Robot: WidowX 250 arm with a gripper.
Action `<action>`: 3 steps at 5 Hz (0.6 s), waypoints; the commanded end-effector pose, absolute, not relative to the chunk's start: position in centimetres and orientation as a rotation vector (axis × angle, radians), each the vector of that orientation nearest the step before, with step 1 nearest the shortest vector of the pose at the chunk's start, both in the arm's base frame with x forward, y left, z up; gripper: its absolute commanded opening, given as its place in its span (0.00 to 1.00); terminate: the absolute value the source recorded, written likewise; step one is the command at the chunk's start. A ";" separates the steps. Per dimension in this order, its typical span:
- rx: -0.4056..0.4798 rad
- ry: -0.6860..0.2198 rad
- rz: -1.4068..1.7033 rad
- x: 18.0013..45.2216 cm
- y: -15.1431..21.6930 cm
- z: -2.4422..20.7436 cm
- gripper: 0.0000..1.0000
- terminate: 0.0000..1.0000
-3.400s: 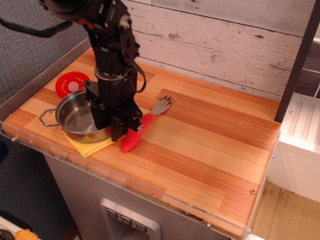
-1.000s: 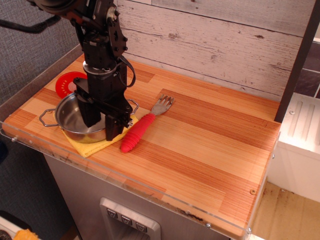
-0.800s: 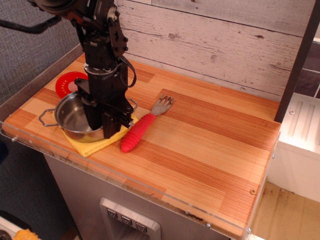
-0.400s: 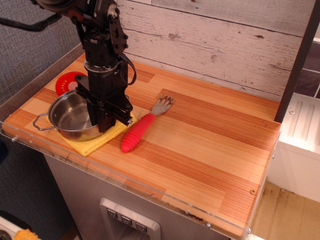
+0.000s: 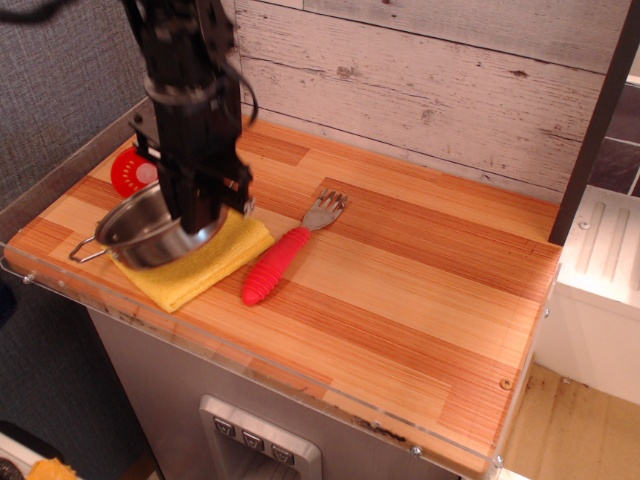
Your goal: Pick vessel from yellow cloth and keep it on the corner of the table
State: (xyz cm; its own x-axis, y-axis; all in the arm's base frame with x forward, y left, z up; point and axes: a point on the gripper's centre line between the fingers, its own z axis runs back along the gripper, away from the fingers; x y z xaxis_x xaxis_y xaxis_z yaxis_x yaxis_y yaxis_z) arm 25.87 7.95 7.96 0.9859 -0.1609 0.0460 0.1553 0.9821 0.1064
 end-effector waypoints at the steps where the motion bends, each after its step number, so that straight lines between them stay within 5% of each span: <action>1: 0.113 -0.200 -0.269 26.5 3.3 12.6 0.00 0.00; 3: 0.095 -0.222 -0.463 25.2 -5.2 10.8 0.00 0.00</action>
